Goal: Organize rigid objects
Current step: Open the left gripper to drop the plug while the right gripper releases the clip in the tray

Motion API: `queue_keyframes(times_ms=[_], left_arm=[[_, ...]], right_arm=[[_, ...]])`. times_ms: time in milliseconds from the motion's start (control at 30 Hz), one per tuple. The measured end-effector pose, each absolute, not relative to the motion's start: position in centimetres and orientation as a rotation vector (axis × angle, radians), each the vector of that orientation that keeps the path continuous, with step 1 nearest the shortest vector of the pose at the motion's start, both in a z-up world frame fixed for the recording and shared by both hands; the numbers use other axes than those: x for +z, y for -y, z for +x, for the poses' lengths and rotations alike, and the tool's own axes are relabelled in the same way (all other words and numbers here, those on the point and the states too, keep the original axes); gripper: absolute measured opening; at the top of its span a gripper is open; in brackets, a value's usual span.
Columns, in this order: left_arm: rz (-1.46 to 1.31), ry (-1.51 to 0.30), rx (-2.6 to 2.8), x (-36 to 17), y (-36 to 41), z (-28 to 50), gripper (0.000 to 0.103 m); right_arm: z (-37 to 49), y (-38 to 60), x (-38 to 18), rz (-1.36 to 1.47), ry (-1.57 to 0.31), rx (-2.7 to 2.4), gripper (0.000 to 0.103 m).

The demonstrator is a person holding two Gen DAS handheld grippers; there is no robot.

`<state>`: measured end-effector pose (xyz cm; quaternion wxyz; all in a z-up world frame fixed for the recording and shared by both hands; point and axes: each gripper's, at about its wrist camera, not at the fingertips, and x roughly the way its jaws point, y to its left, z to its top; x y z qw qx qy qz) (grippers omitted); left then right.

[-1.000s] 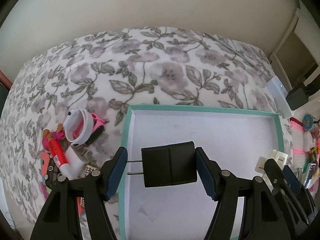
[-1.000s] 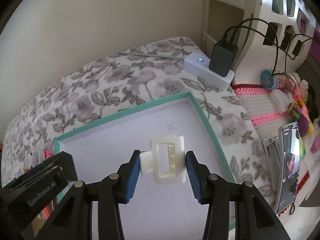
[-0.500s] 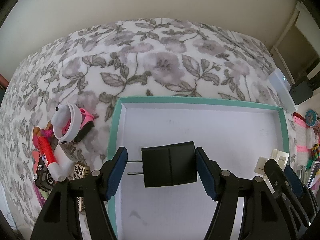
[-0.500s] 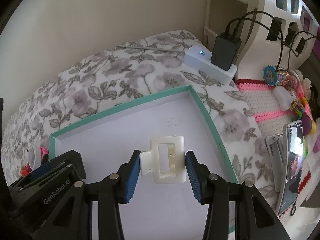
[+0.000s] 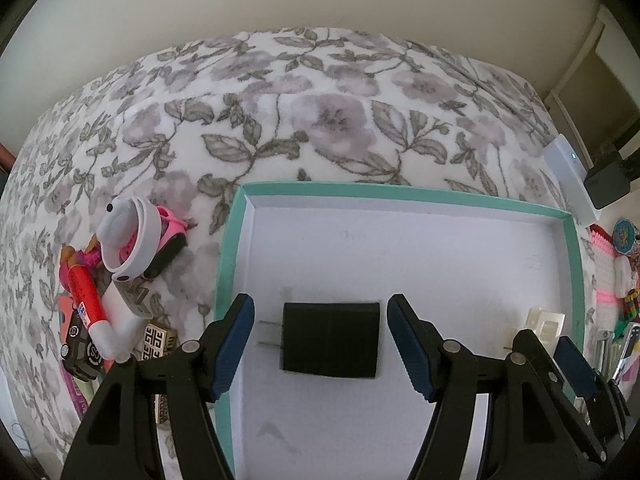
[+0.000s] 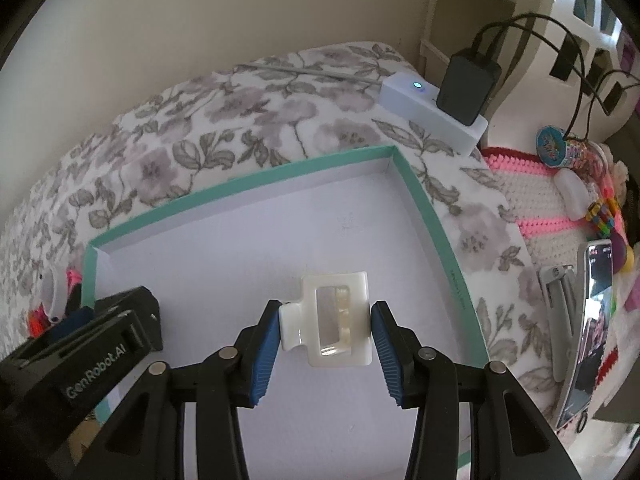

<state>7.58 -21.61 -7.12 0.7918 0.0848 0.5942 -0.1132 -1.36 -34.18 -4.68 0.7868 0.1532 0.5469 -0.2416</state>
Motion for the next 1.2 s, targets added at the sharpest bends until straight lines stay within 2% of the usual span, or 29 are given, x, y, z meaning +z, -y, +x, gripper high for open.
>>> queue_keyframes(times_ms=[300, 367, 500, 1000, 1067, 1100, 1200], left_arm=[[0.172, -1.258, -0.235, -6.2, 21.0, 7.6, 0.072], [0.164, -1.249, -0.229, -5.8, 20.6, 7.5, 0.077], [0.139, -1.222, -0.215, -4.6, 19.8, 7.5, 0.078], [0.100, -1.176, -0.166, -2.8, 17.5, 7.3, 0.079], [0.098, -1.161, -0.157, -2.7, 17.2, 7.3, 0.101], [0.092, -1.154, -0.156, -2.6, 17.1, 7.3, 0.101], [0.087, -1.130, -0.153, -2.5, 16.8, 7.3, 0.101]], right_arm=[[-1.1, 33.9, -4.4, 0.322, -1.187, -0.508, 0.048], [-1.0, 33.6, -4.1, 0.317, -1.184, -0.500, 0.049], [-1.0, 33.2, -3.0, 0.304, -1.155, -0.489, 0.059], [-1.6, 32.5, -0.7, 0.296, -1.112, -0.488, 0.059], [-1.6, 32.4, -0.7, 0.288, -1.112, -0.488, 0.063], [-1.6, 32.3, -0.7, 0.283, -1.110, -0.491, 0.070], [-1.5, 32.3, -1.0, 0.282, -1.113, -0.489, 0.076]])
